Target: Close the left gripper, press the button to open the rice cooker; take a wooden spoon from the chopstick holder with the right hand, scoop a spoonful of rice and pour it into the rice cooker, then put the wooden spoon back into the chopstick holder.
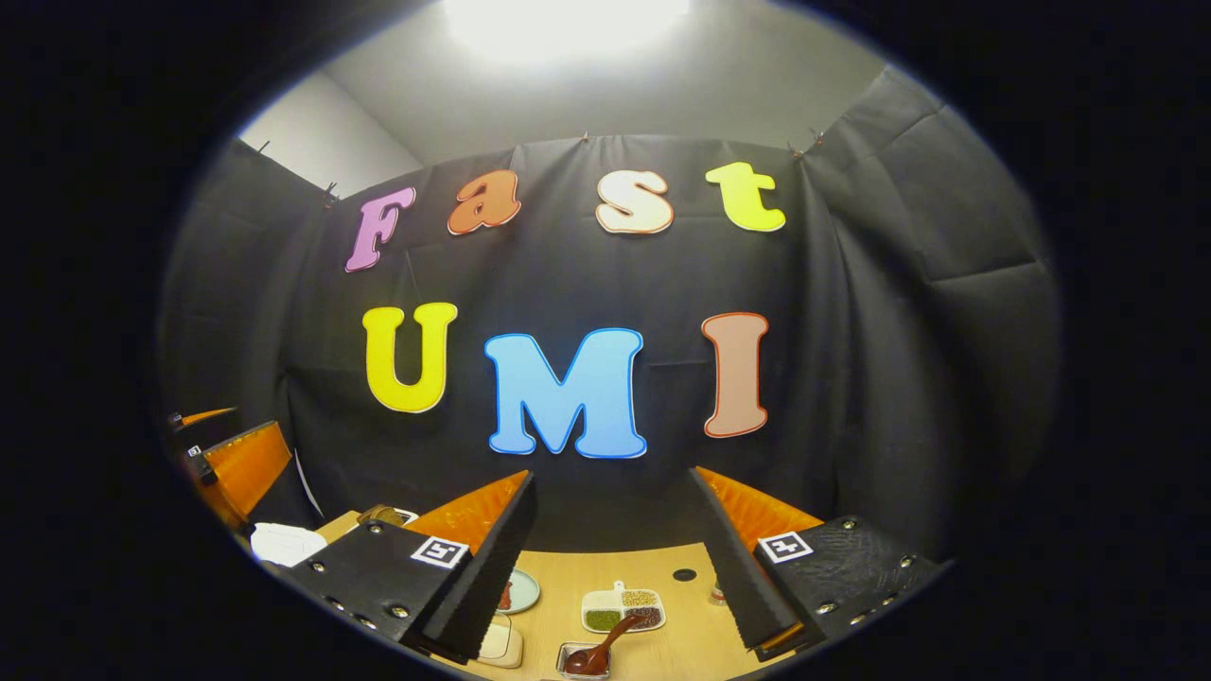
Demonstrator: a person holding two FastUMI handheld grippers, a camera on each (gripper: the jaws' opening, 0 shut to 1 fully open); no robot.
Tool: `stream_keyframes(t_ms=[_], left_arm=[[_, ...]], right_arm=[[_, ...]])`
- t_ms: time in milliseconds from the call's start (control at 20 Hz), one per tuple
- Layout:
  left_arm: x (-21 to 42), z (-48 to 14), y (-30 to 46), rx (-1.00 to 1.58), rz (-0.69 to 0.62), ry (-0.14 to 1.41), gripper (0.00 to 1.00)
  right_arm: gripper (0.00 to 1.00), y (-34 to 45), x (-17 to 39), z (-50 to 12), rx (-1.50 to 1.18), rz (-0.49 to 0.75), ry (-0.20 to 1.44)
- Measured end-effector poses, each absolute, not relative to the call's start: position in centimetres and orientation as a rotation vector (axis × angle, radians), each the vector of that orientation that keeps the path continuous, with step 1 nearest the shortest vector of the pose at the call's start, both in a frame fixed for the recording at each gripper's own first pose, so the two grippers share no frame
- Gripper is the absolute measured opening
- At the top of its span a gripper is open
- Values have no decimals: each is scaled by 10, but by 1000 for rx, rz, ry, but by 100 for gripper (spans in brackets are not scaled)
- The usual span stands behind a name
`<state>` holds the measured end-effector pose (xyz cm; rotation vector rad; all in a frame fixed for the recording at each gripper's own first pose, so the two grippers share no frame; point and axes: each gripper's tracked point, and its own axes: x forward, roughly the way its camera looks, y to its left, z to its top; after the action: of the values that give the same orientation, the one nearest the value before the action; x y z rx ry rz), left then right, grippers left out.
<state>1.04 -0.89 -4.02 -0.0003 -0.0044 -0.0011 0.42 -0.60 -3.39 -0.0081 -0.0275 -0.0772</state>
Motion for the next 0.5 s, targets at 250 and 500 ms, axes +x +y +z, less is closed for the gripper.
stream_keyframes(t_ms=[250, 500], left_arm=[[10, -50, 12, -31, 10, 0, 94], [-3, -117, 69, -39, 90, 111, 82]], right_arm=[[96, 0, 0, -45, -2, -71, -21], [96, -1, -6, -60, -19, -60, -2]])
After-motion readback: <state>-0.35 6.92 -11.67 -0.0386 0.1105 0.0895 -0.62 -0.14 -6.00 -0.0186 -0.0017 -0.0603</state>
